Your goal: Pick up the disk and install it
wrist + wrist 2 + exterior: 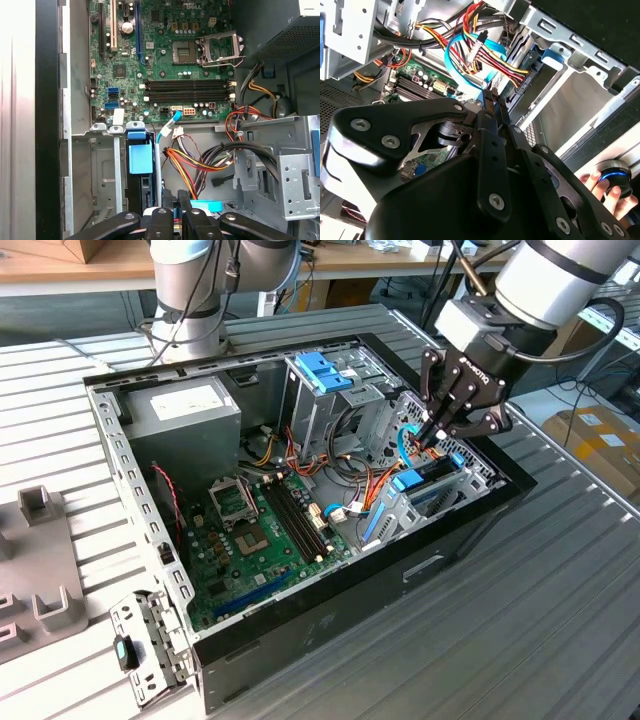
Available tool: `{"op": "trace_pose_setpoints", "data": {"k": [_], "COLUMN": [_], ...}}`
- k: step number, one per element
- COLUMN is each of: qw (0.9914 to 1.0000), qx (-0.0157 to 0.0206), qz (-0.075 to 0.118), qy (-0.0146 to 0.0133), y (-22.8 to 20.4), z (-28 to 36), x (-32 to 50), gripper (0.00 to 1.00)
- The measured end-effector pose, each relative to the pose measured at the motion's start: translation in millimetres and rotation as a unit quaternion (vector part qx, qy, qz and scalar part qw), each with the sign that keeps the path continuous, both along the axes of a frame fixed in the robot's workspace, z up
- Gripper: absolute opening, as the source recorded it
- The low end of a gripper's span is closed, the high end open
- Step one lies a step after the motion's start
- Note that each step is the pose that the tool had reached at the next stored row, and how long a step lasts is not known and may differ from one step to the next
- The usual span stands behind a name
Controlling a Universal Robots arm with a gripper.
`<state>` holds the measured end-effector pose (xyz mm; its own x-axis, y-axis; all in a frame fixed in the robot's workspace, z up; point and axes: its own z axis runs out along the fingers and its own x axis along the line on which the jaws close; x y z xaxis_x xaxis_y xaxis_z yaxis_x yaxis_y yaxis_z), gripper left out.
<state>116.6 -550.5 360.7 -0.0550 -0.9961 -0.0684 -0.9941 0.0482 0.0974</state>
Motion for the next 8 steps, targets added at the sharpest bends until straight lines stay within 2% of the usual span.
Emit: {"op": "trace_pose_setpoints", "data": {"k": [8], "qw": [1.0], "qx": [0.0011], "qz": [0.0], "qy": [0.0], "y": [-5.9], "z": [0.0], "x": [-6.9], "gripper": [0.16]}}
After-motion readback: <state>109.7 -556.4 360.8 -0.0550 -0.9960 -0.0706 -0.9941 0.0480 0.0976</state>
